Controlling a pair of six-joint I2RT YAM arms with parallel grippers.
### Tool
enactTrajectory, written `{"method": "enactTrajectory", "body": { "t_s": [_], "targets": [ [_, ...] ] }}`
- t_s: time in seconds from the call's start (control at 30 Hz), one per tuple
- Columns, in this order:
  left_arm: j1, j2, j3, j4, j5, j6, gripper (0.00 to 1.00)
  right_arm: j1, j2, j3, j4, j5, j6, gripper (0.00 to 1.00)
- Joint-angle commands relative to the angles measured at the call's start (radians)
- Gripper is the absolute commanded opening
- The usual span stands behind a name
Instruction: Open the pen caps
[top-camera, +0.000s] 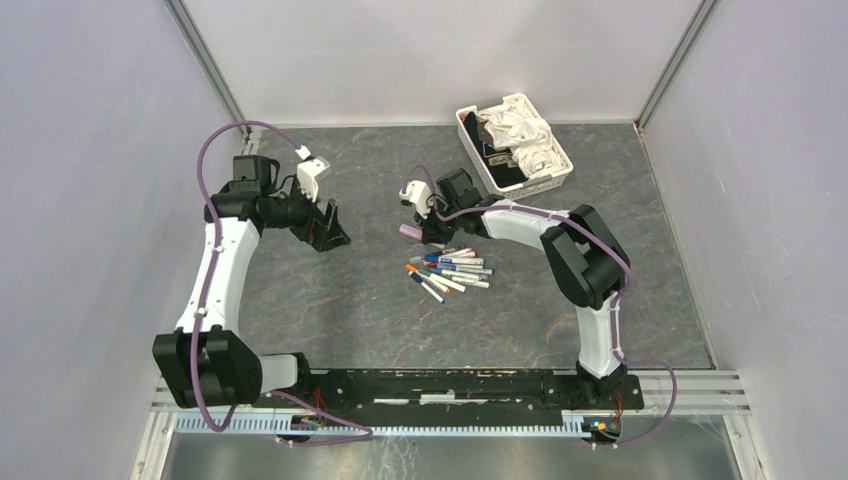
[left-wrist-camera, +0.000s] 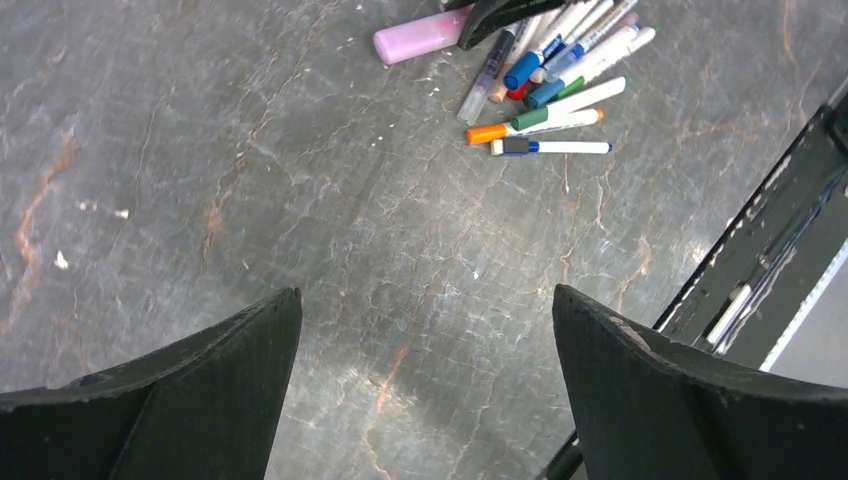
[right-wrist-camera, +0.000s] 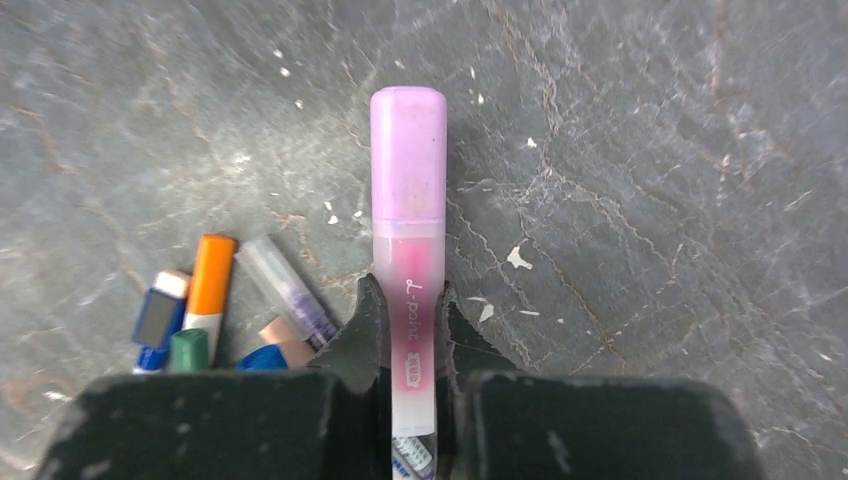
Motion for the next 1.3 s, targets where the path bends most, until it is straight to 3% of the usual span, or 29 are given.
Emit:
{"method": "enactTrajectory", "body": {
  "t_s": [0.0, 0.2, 0.43, 0.8, 0.93, 1.17, 1.27],
  "targets": [
    [-0.015, -0.006, -0.025, 0.044, 0.095, 0.175, 1.0, 0.003, -0.131, -0.013, 0.044, -0.089, 0.054, 0.01],
    [-0.059, -0.043, -0.065, 0.043, 0.096, 0.364, 1.0, 0.003, -0.173, 0.004, 0.006, -0.279, 0.159, 0.0],
    [-0.245, -0.175, -0.176, 0.105, -0.033, 0.676, 1.0, 0.004, -0.181, 0.009, -0.068, -0.557, 0.305, 0.01],
    [-0.434, -0.2, -0.226, 0.116, -0.223, 1.024, 0.95, 0.032, -0.196, -0.07, 0.094, -0.72, 0.533, 0.0],
    [-0.494, -0.203, -0.225, 0.1, -0.253, 1.058, 0.88, 0.04, -0.194, -0.101, 0.222, -0.747, 0.631, 0.0],
    [-0.577, -0.22, -0.271, 0.081, -0.337, 1.124, 0.7, 0.053, -0.2, -0.084, 0.25, -0.76, 0.67, 0.0],
    [-0.592, -0.215, -0.274, 0.077, -0.36, 1.127, 0.57, 0.053, -0.204, -0.086, 0.251, -0.762, 0.67, 0.01]
  ]
}}
